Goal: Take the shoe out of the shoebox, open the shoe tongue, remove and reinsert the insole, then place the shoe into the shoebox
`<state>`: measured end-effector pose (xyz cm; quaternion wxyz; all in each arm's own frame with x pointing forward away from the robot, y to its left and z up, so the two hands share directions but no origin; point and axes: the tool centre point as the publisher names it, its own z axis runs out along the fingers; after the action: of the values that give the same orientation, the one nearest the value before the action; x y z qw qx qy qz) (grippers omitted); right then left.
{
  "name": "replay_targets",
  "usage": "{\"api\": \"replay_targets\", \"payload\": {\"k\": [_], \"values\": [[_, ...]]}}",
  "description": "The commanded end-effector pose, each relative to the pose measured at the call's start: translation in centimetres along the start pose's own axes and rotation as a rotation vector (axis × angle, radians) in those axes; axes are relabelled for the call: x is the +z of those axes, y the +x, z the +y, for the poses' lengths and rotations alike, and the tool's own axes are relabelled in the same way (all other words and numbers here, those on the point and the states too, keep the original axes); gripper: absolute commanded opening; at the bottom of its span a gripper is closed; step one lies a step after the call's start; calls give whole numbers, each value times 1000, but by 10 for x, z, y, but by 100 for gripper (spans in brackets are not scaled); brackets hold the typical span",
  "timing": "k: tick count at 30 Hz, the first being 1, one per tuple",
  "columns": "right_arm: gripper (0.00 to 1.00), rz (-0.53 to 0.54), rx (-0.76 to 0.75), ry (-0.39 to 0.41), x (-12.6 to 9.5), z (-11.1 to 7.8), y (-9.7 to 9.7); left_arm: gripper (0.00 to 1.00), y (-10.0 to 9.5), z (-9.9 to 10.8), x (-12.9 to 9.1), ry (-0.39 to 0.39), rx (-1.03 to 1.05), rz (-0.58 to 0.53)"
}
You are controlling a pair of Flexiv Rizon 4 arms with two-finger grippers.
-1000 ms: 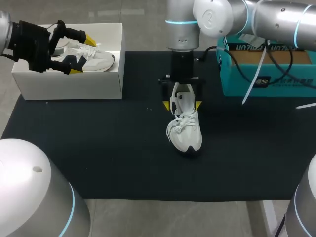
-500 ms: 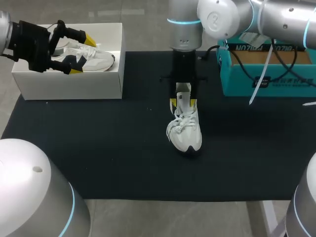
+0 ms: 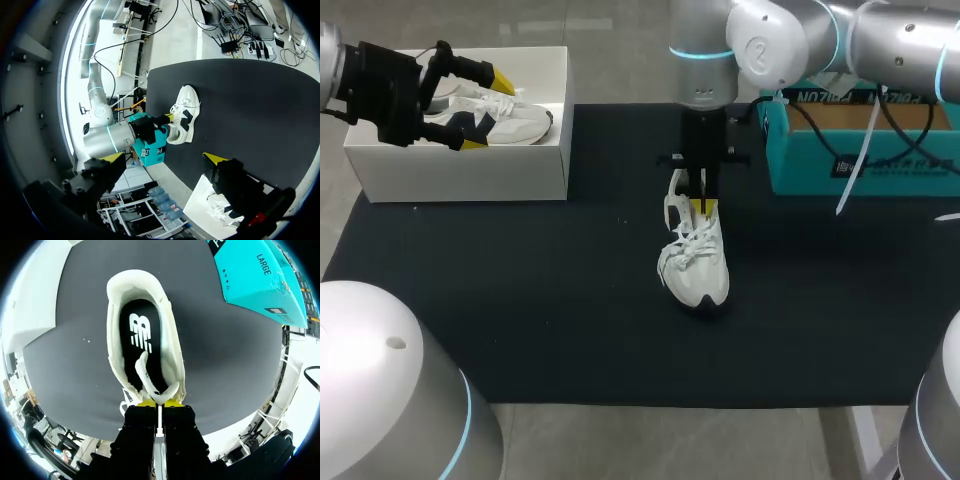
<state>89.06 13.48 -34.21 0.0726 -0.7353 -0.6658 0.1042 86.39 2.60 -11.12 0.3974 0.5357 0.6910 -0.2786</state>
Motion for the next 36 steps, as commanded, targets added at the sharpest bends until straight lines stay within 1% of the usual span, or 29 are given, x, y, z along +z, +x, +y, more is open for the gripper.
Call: {"api": "replay_targets", "payload": {"k": [1,5,8,9,10,11,12,15,16,18,19,21,22,23,24,25,27,28,30,36], "values": [[0,11,-4,13,9,11,0,100,-1,1,0,1,0,5],[0,15,-33,7,8,15,2,100,-1,1,0,1,0,5],[0,8,-42,-10,-3,11,1,100,-1,1,0,1,0,5],[3,10,-40,-27,-8,8,-1,100,-1,1,0,1,0,5],[20,16,-38,-39,-14,4,-3,100,-1,1,0,1,0,5],[33,24,-40,-53,-20,1,-4,100,-1,1,0,1,0,5],[37,25,-41,-65,-25,-2,-6,100,-1,1,0,1,0,5],[41,42,-93,-126,-41,-5,-7,100,-1,1,0,1,0,5],[44,46,-125,-152,-46,-5,-6,100,-1,1,0,1,0,5],[49,102,-246,-239,-54,-3,-3,100,-1,1,0,1,0,5],[48,140,-340,-283,-58,-2,0,100,-1,1,0,1,0,5],[48,141,-539,-391,-68,-2,6,100,-1,1,0,1,0,5],[49,160,-677,-435,-73,-4,11,100,-1,1,0,1,0,5],[80,195,-811,-457,-79,-6,17,100,-1,1,0,1,0,5],[96,227,-921,-485,-84,-8,22,100,-1,1,0,1,0,5],[93,263,-1009,-506,-89,-9,23,100,-1,1,0,1,0,5],[95,280,-1135,-519,-95,-9,25,100,-1,1,0,1,0,5],[100,286,-1202,-514,-97,-9,26,100,-1,1,0,1,0,5],[100,246,-1212,-498,-99,-8,27,100,-1,1,0,1,0,5],[100,246,-1212,-498,-99,-8,27,100,-1,1,0,1,0,5]]}}
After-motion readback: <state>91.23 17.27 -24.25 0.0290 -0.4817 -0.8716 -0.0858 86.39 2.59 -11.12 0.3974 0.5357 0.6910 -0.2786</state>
